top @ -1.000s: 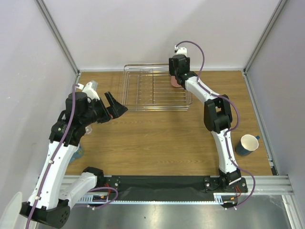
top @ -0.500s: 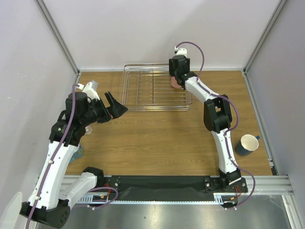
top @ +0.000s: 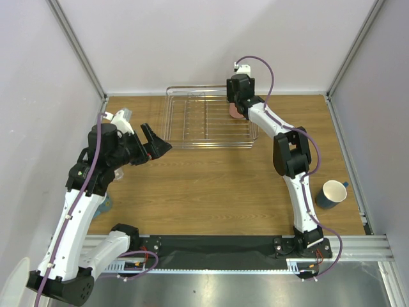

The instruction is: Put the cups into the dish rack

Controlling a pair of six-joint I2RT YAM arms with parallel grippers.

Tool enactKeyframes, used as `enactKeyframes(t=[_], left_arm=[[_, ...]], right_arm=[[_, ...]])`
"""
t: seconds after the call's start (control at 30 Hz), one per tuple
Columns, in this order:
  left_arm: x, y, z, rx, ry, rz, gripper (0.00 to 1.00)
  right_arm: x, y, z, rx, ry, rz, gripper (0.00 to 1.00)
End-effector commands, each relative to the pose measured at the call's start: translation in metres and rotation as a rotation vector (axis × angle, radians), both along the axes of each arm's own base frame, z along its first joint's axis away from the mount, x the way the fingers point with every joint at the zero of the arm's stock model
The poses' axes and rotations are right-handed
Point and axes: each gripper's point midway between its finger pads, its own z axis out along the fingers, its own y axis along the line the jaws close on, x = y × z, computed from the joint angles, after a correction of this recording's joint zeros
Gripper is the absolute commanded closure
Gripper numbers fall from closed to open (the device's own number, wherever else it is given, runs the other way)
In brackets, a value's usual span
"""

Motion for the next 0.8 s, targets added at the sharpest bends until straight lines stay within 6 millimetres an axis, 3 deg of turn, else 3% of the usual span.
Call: enactKeyframes(t=[0.0, 0.4, 0.57, 0.67, 0.77], left_arm=[[0.001, 0.000, 0.013, 0.004, -0.045, -0.016, 0.01], [-0.003, -0.002, 0.017, -0.014, -0.049, -0.022, 0.00], [-0.004, -0.003, 0.018, -0.021, -0.048, -0.026, 0.00], [-0.004, -0.001, 0.020, -0.023, -0.050, -0.014, 0.00], [0.000, 0.002, 0.018, -0.007, -0.020, 0.010, 0.01]], right_arm=[[0.004, 0.000, 0.011, 0.003, -0.026, -0.007, 0.44], [0.002, 0.006, 0.026, 0.003, -0.047, 0.011, 0.09], [0.001, 0.006, 0.034, 0.009, -0.054, 0.020, 0.05], [-0.001, 0.009, 0.049, 0.011, -0.075, 0.019, 0.01], [-0.003, 0.008, 0.078, 0.021, -0.112, 0.007, 0.00]])
